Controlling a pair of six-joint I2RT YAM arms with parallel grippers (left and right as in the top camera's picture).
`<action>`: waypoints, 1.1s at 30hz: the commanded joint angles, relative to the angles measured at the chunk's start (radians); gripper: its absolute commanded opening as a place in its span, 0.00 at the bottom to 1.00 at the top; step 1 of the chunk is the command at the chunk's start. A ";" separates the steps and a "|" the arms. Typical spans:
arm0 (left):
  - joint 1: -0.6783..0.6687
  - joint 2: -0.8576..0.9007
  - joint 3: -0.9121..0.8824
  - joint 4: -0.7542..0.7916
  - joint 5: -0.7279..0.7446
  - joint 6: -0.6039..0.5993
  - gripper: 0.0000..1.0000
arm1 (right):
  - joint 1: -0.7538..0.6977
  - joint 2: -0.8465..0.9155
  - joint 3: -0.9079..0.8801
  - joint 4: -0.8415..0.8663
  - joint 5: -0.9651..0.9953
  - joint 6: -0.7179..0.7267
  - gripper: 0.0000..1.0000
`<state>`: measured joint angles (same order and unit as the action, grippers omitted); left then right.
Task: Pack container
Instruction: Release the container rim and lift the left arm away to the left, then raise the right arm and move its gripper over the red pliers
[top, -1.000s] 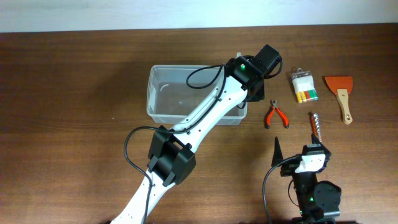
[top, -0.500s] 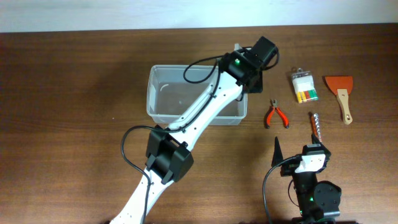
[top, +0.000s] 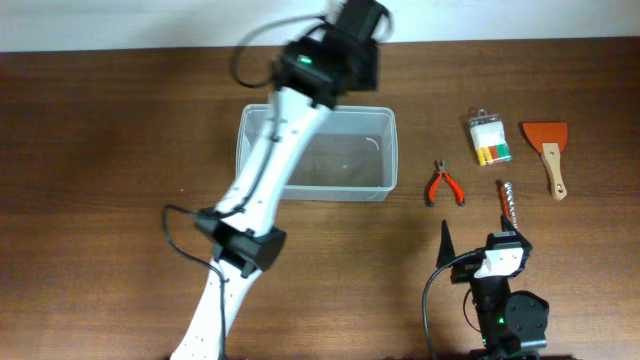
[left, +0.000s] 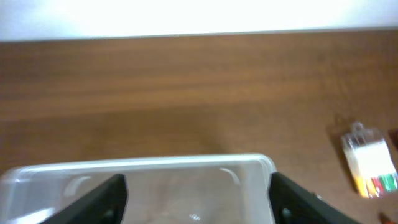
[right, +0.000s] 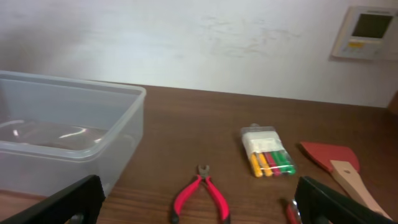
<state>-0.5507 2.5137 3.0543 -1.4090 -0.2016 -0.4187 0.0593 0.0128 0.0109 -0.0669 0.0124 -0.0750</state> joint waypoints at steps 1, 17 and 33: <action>0.132 -0.120 0.085 -0.104 -0.032 0.032 0.84 | -0.008 -0.006 -0.005 0.059 -0.156 0.021 0.99; 0.640 -0.222 0.082 -0.278 0.077 0.159 0.98 | -0.008 -0.006 0.035 0.150 -0.246 0.188 0.99; 0.653 -0.222 0.082 -0.278 0.078 0.159 0.99 | -0.008 0.192 0.332 -0.202 -0.172 0.174 0.99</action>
<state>0.1005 2.3260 3.1237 -1.6867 -0.1307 -0.2752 0.0593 0.1005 0.2077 -0.2180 -0.2291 0.1272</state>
